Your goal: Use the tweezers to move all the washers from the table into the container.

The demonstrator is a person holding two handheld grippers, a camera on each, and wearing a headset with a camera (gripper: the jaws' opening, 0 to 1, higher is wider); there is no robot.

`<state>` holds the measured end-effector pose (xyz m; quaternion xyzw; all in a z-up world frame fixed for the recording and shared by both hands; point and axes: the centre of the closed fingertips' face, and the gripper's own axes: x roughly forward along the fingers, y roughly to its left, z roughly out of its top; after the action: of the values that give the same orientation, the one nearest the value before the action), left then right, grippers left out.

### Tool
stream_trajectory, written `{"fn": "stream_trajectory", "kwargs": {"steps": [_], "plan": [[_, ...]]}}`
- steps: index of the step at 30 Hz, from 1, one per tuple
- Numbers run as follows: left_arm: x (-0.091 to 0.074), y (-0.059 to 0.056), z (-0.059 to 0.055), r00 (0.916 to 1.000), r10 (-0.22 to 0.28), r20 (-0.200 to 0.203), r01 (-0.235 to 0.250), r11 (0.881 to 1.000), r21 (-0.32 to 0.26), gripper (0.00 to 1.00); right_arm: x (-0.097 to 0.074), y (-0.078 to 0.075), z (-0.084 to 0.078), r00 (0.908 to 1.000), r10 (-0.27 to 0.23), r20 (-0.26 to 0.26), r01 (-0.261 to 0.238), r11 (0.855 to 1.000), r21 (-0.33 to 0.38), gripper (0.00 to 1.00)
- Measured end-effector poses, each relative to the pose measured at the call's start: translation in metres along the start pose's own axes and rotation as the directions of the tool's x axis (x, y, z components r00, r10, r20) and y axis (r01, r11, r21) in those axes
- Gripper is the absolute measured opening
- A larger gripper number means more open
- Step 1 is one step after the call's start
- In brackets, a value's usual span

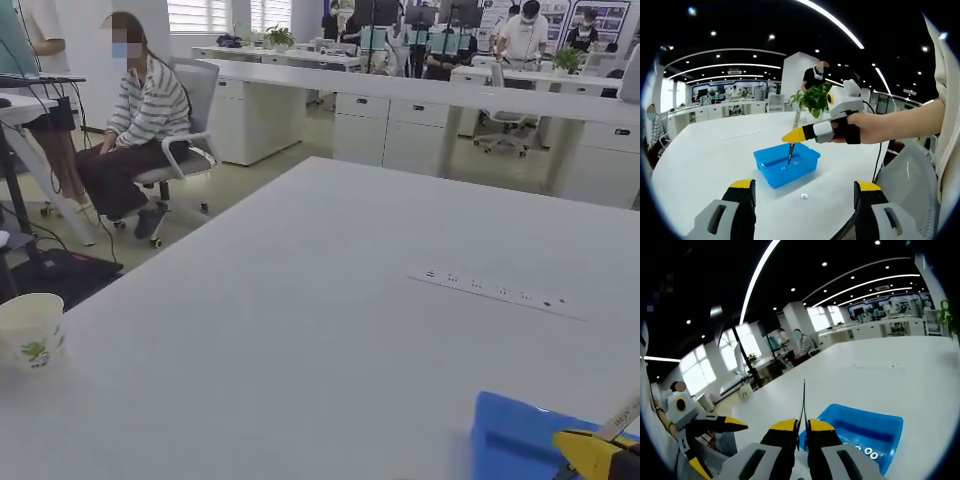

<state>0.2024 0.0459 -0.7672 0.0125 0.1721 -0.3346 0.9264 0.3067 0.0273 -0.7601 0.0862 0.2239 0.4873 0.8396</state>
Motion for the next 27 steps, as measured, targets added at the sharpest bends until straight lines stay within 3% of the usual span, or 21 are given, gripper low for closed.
{"fn": "stream_trajectory", "kwargs": {"steps": [5,15,22,27], "plan": [[0.0,0.0,0.0,1.0,0.001,-0.001,-0.001,1.0,-0.002,0.82,-0.001,0.008,-0.018,0.9996,0.018,-0.019,-0.018,0.999,0.028,0.04],[0.0,-0.001,-0.002,1.0,-0.005,-0.007,0.005,1.0,-0.005,0.82,0.0,0.009,-0.056,0.9955,0.024,-0.092,-0.016,0.996,0.092,0.04],[0.0,0.0,-0.002,1.0,-0.002,-0.006,0.002,1.0,-0.009,0.82,0.002,0.006,-0.077,0.9876,0.005,-0.157,0.007,0.997,0.072,0.04],[0.0,0.0,-0.002,1.0,-0.001,-0.006,0.0,1.0,-0.009,0.82,0.0,0.002,-0.08,0.9862,-0.012,-0.165,0.021,0.999,0.05,0.04]]}}
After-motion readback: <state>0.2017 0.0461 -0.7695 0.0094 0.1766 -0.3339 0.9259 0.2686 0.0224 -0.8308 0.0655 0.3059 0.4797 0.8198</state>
